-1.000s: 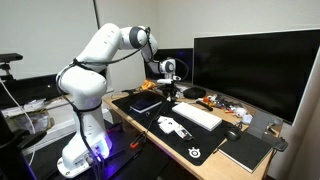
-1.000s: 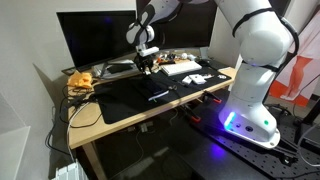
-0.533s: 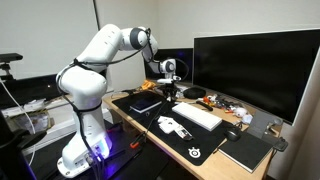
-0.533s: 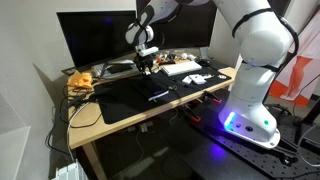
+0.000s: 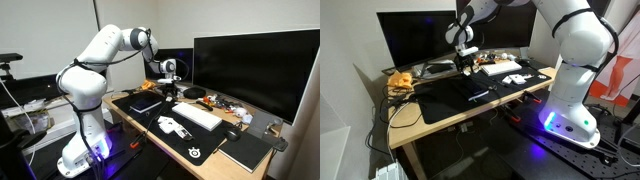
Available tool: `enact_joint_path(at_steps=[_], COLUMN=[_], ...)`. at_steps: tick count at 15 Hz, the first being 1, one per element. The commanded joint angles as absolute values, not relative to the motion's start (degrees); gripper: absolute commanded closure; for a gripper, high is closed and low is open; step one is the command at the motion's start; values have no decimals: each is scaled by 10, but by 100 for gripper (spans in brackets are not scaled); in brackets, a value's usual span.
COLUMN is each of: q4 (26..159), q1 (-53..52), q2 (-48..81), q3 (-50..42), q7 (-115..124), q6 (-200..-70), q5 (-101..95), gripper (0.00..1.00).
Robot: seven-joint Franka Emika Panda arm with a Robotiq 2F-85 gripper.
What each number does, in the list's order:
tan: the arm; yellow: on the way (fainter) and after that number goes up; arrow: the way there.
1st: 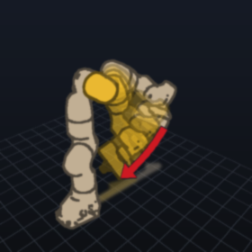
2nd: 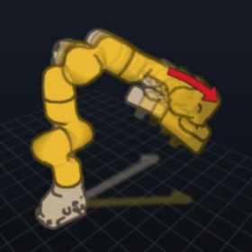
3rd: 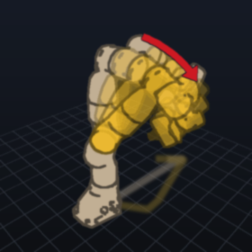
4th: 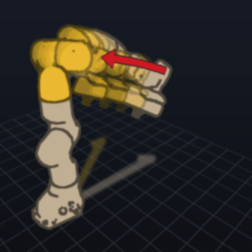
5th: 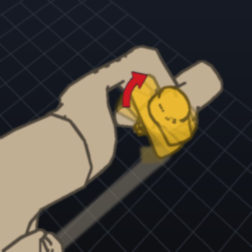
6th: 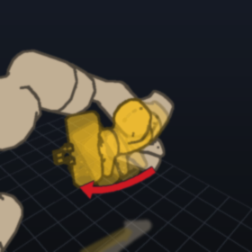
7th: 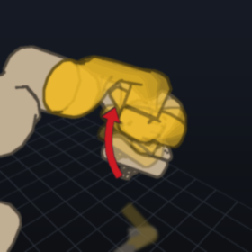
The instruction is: Move the white object from the bottom right corner of the table to the center of the table
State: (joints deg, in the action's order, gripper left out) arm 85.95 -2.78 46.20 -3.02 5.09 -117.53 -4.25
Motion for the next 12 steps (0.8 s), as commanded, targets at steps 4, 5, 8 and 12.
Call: enact_joint_path(at_steps=[4, 5, 8, 12], q4=[872, 877, 893, 922], q1=[-29, -29, -28, -27], q2=[435, 429, 406, 370], q3=[-30, -30, -27, -23], q7=[57, 56, 51, 46], q6=[-1167, -1169, -1170, -1175], q5=[-48, -48, -47, -45], gripper=[0, 0, 0, 0])
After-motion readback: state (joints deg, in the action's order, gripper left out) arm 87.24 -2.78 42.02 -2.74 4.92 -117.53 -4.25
